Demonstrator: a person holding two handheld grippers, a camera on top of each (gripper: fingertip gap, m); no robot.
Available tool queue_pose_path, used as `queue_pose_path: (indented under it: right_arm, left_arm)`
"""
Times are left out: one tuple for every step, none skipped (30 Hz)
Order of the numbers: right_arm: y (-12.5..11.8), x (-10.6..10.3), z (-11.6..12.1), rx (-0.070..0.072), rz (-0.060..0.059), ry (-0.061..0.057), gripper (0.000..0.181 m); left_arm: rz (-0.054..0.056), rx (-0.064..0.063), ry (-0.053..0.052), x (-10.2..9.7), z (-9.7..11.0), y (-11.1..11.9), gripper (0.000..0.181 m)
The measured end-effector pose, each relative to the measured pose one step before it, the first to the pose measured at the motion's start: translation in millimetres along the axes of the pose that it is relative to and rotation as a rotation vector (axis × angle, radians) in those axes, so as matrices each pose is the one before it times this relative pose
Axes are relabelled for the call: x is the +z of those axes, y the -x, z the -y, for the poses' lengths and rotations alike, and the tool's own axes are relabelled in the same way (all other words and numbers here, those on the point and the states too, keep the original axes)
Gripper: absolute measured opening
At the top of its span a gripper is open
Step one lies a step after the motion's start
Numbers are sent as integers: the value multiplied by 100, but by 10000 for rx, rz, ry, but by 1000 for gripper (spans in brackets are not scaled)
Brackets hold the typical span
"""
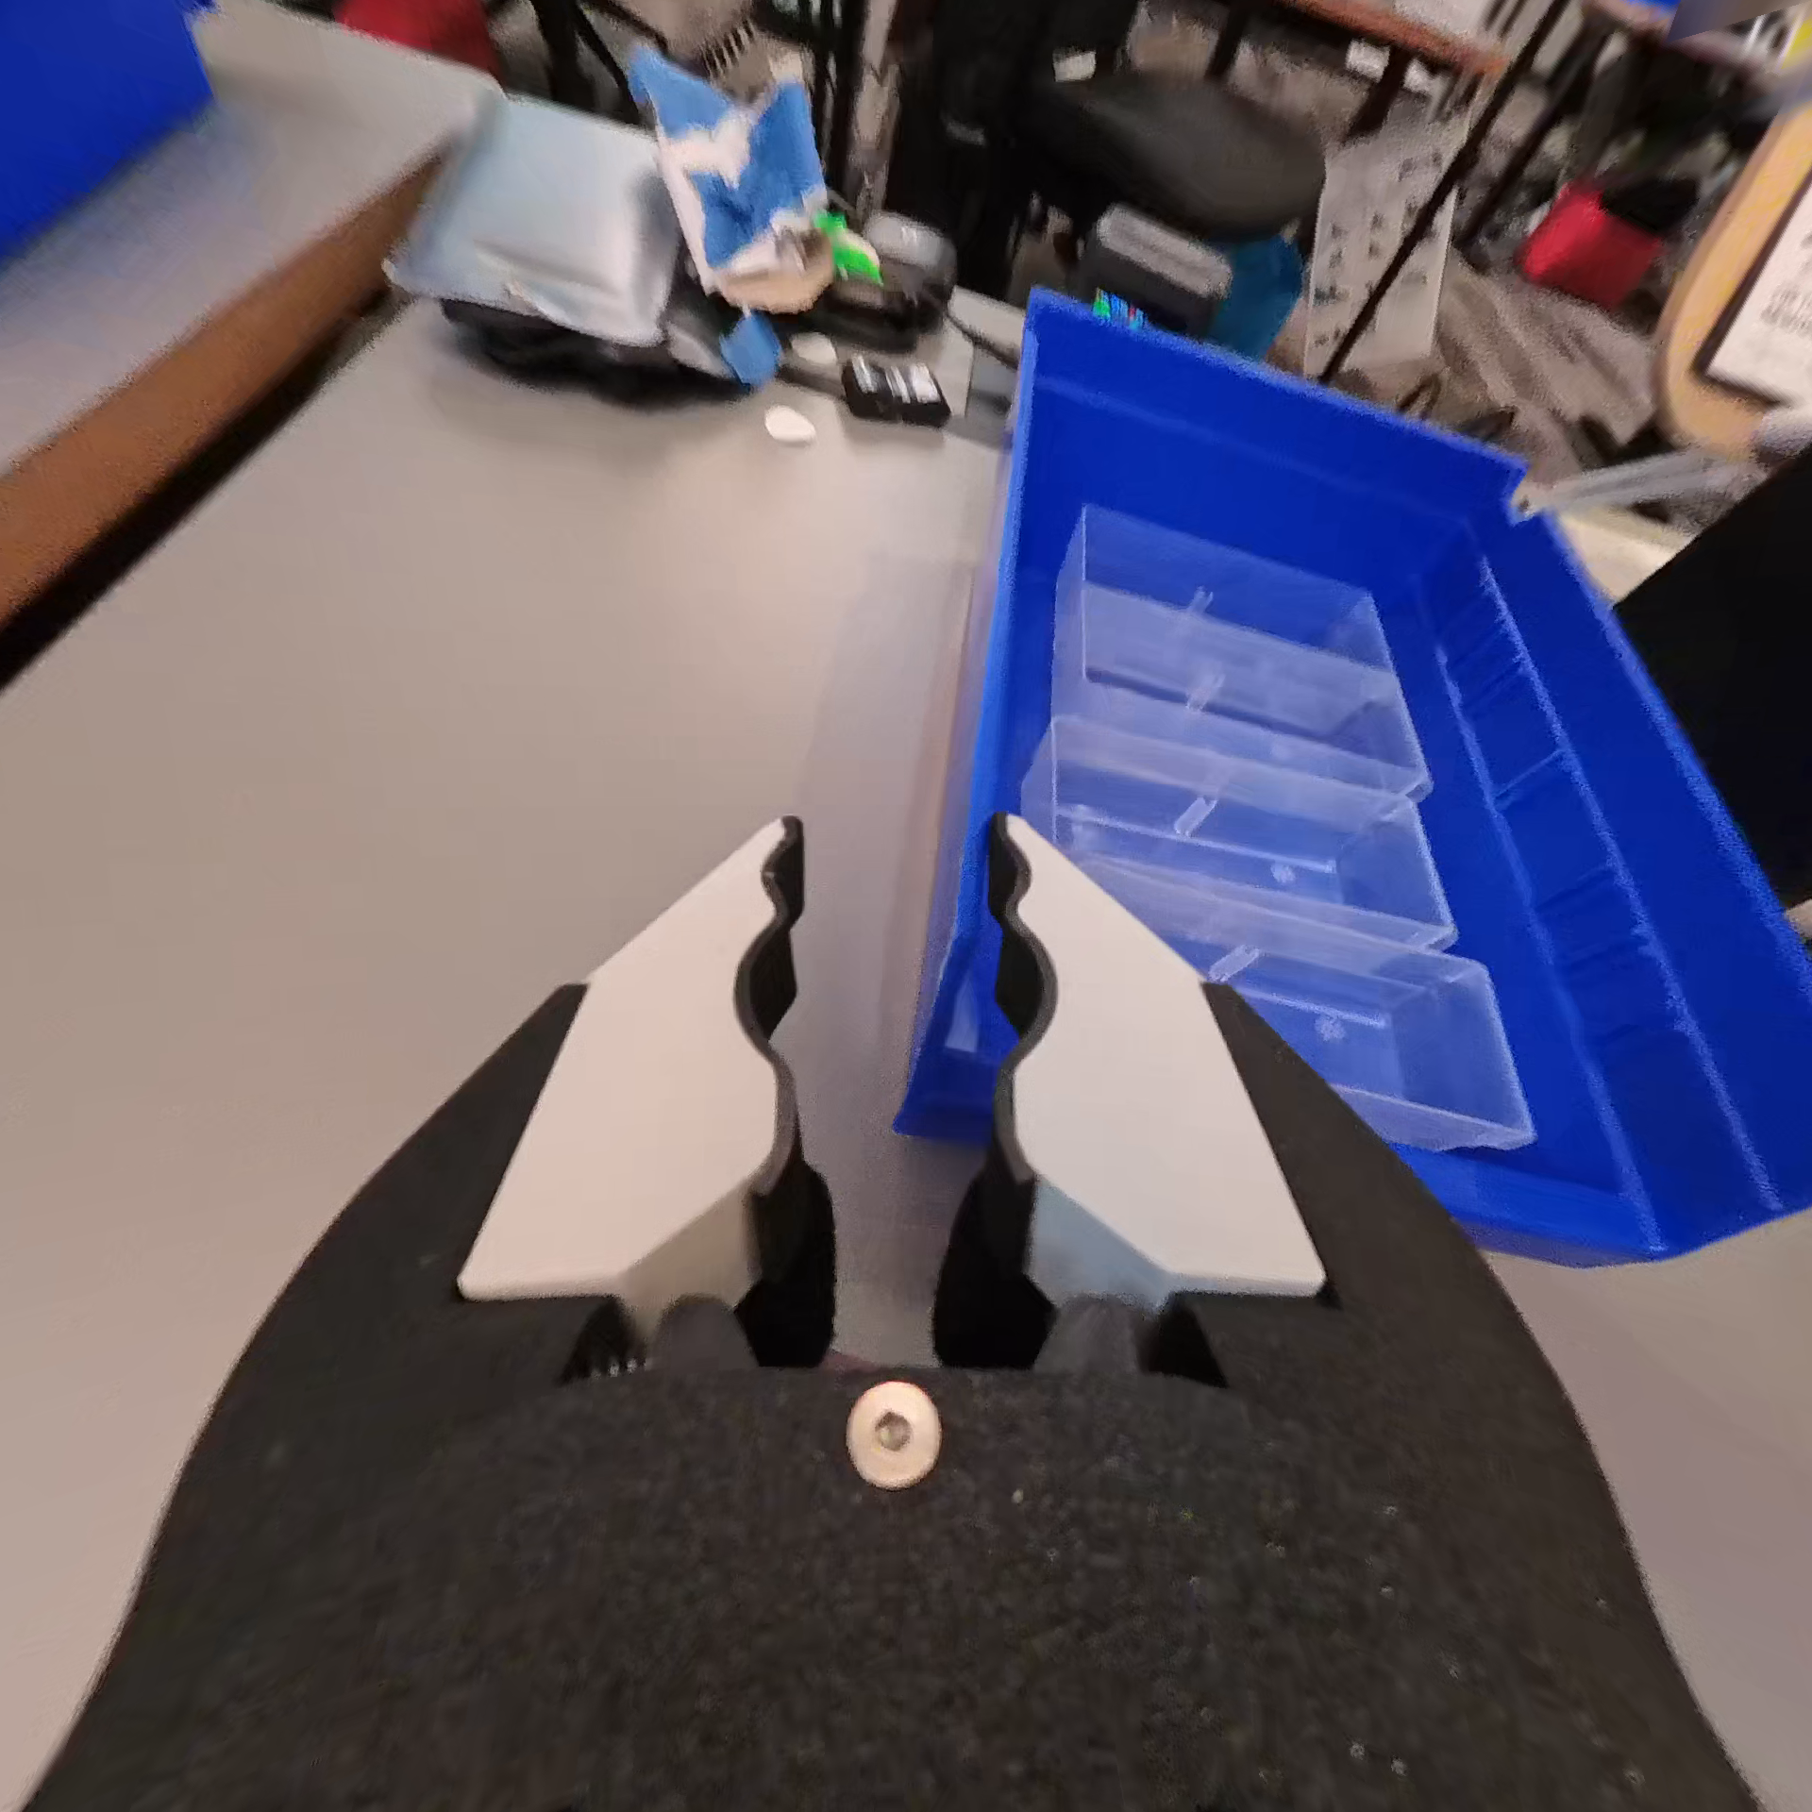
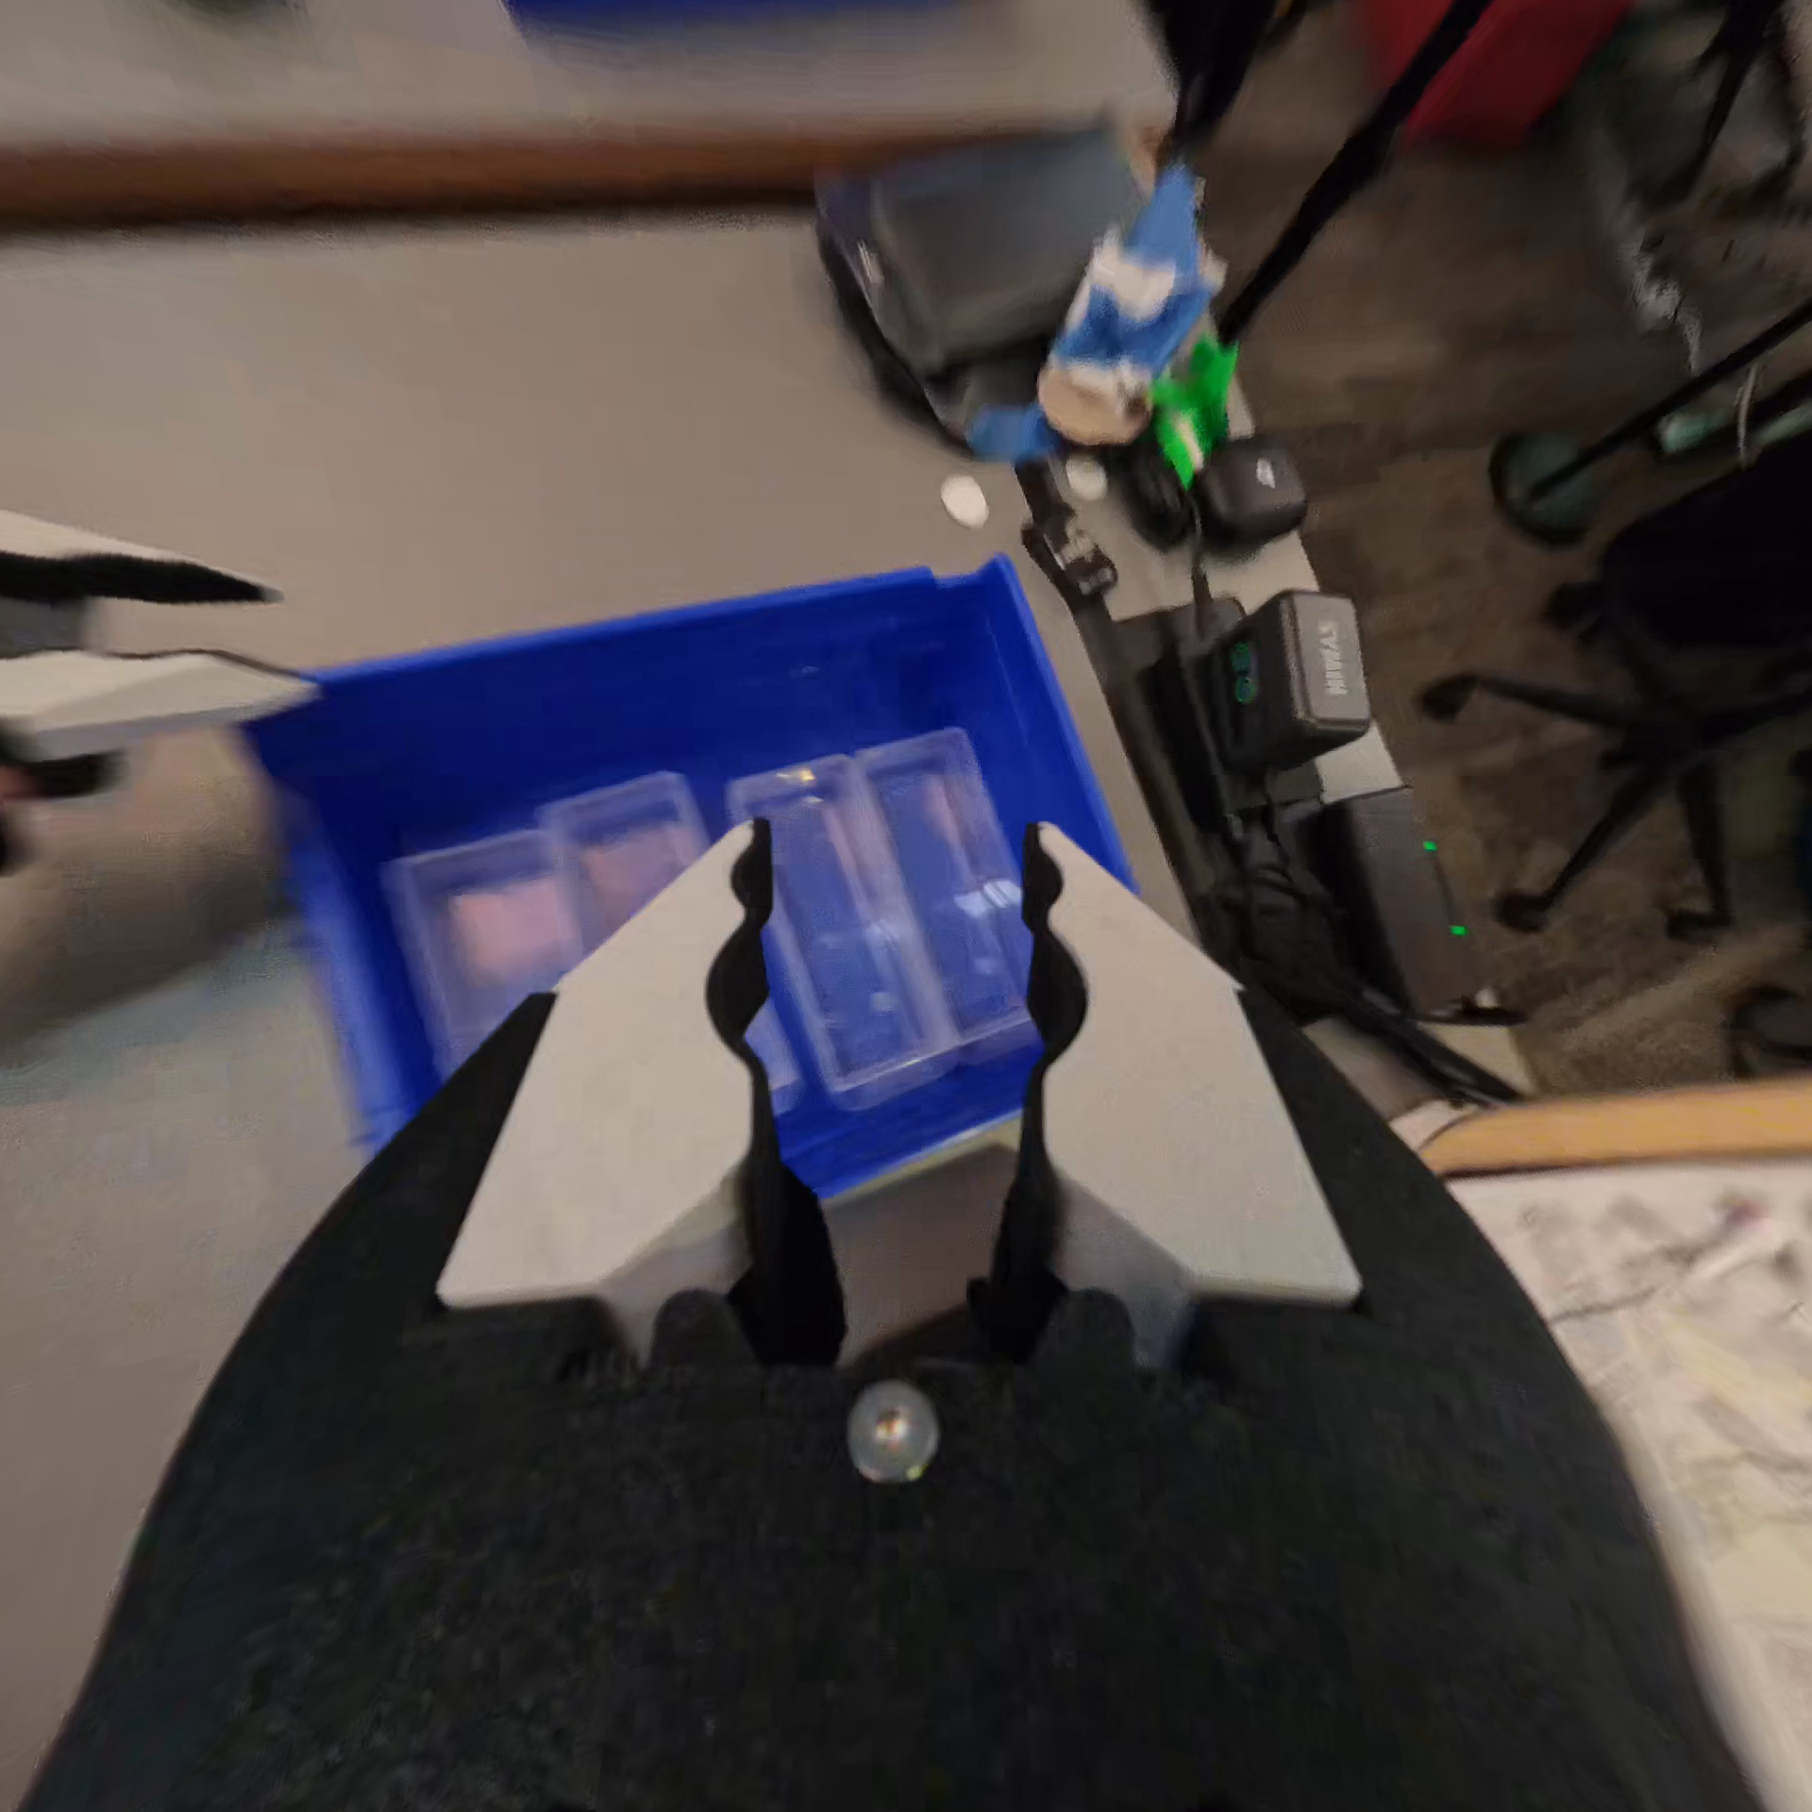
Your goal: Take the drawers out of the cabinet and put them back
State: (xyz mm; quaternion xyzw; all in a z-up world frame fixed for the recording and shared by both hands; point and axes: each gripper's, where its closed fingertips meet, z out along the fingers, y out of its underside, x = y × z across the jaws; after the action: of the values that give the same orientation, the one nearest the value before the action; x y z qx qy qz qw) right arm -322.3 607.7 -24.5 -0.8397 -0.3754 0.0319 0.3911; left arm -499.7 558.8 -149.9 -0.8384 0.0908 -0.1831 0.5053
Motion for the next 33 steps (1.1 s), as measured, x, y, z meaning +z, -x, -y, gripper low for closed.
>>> queue_pose_path:
  right_arm:
    - [1577, -3042, -912, 501, 192, -1072, 51]
    - [1217, -3021, -1271, 603, 17, -1006, 54]
    - [812, -2942, -1655, 698, -117, -922, 54]
    - [699, -2890, -2036, 584, -2, -793, 58]
    - [24, -2906, -2067, 471, -263, -769, 66]
    - [-1016, -2992, -1878, 323, -707, -793, 67]
    - [-1166, -3025, -2128, 60, -636, -386, 68]
    - [-1556, -3034, -2563, 18, -779, 139, 69]
    - [-2014, -2992, -2528, 193, -931, 282, 71]
    - [-1752, -2762, -2062, 370, -594, 88, 72]
    - [-1479, -2572, -1671, 424, -319, -30, 75]
    - [-1688, -2458, -1491, 335, -412, 6, 78]
    - [-2044, -2280, -1325, 342, -664, 9, 80]
    - [-2069, -2036, -1127, 378, -671, -34, 81]
    - [-1893, -1814, -886, 331, -564, -111, 82]
    - [-1802, -1543, -746, 292, -577, -196, 82]
    - [-1843, -1189, -733, 133, -668, -196, 83]
    - [-1491, -762, -626, -57, -530, -122, 85]
    - [-631, -314, -198, -89, -95, 16, 90]
    - [-317, -106, 132, -60, 2, 80, 88]
    - [-277, 2, 293, -68, -80, -18, 88]
    - [-31, 114, 236, -117, -1, -64, 88]
    - [177, 221, 17, -74, 96, 23, 88]
    - [221, 263, -158, 55, 82, 101, 87]
    - [257, 282, -298, 121, 85, 190, 87]
    - [435, 232, -269, 222, 187, 210, 87]
    - [476, 199, -145, 261, 206, 114, 87]
    - [461, 144, -81, 230, 185, 42, 87]
    - [449, 139, -129, 98, 174, 36, 87]
    - [301, 99, -198, -36, 78, 66, 87]
    - [180, 68, -210, -160, 1, 67, 87]
    - [125, 62, -197, -252, -15, 64, 87]
    - [-28, 45, -182, -219, -93, 100, 87]
  left_arm:
    - [61, -67, -343, -706, 565, -152, 36]
    - [-13, -27, -376, -760, 579, -396, 36]
    - [-48, 26, -328, -789, 511, -605, 36]
    - [-74, 79, -292, -805, 455, -779, 36]
    - [-167, 150, -303, -747, 441, -1062, 36]
    - [-253, 215, -281, -569, 416, -1302, 36]
    - [-356, 306, -150, -298, 200, -1545, 37]
    - [-457, 379, 37, -101, -195, -1752, 40]
    - [-352, 299, 89, -35, -478, -1628, 43]
    - [-134, 109, -6, -92, -486, -1311, 46]
    - [-211, -76, 10, -211, -582, -1384, 46]
    - [-272, -251, 196, -268, -844, -1385, 47]
    - [-298, -357, 320, -276, -1012, -1302, 50]
    - [-286, -345, 229, -314, -902, -1138, 54]
    - [-196, -237, 102, -338, -732, -883, 54]
    - [-31, -136, 116, -340, -635, -508, 56]
    - [79, -29, 150, -306, -586, -235, 58]
    - [189, 64, 108, -298, -549, 62, 61]
    - [241, 137, 90, -285, -546, 254, 62]
    - [218, 115, 99, -222, -488, 334, 64]
    - [178, 105, 61, -172, -355, 349, 65]
    - [131, 130, 2, -77, -124, 340, 66]
    - [72, 143, 19, 46, 40, 294, 67]
    - [39, 174, 18, 124, 80, 264, 67]
    - [88, 218, 12, 190, 12, 352, 67]
    - [61, 208, 83, 236, -195, 286, 67]
    - [-147, 120, 232, 319, -449, -81, 66]
    - [-176, 10, 375, 349, -627, -163, 67]
    - [-48, -233, 356, 222, -436, -17, 65]
    - [-96, -368, 146, -14, 37, -91, 61]
    - [-180, -337, -70, -70, 403, -259, 60]
    - [-167, -231, -187, -4, 427, -269, 60]
    - [-43, -96, -83, 147, 128, -83, 62]
